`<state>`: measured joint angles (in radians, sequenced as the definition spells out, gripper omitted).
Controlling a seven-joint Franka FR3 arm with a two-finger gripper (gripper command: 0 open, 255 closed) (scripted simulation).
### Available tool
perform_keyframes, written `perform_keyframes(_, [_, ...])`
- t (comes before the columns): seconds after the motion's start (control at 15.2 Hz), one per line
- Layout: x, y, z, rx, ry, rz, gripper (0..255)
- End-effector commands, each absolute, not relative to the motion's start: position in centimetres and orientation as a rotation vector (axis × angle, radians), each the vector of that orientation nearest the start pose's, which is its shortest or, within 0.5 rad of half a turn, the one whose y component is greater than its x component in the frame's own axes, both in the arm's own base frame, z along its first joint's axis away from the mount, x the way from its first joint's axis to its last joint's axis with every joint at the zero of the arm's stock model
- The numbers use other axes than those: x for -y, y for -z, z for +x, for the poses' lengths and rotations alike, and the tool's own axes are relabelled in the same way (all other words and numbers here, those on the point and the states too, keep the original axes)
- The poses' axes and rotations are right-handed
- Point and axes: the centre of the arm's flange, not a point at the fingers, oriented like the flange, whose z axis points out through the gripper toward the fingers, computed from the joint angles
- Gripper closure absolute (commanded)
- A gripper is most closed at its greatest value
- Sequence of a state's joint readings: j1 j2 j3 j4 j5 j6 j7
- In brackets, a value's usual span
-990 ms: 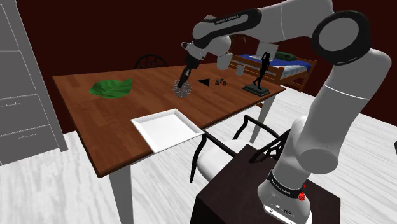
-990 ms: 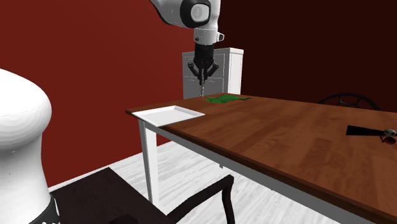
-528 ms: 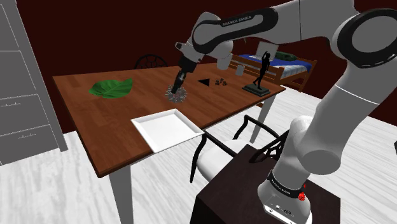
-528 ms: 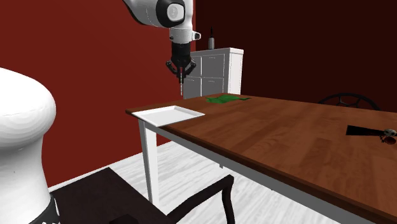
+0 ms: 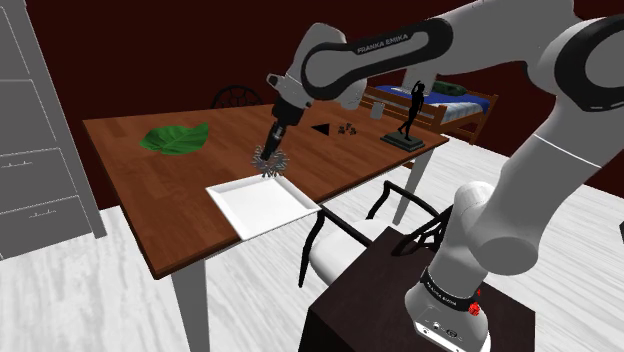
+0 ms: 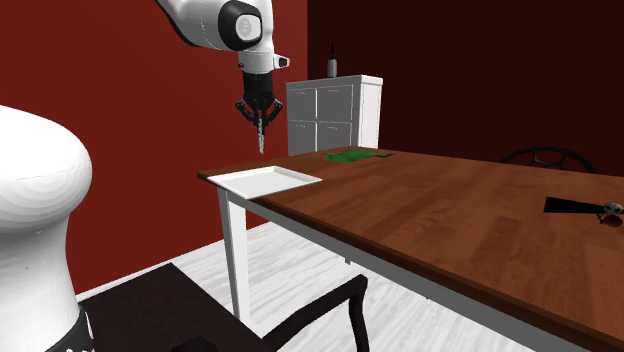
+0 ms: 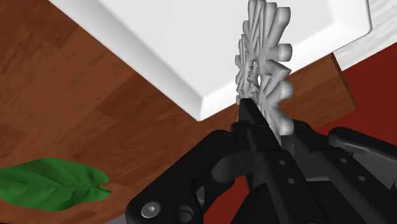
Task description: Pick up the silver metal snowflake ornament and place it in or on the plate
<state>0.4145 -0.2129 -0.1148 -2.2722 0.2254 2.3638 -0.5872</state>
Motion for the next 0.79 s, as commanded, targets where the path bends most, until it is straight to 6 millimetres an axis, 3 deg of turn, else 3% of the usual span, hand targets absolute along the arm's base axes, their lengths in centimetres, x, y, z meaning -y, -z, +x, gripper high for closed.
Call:
perform_keyframes(0.0, [-15.1,-46.6,48.5,1.075,0.486,-2.739,255])
perform_keyframes(0.73, [-15.1,-40.8,48.5,1.075,0.486,-2.739,255])
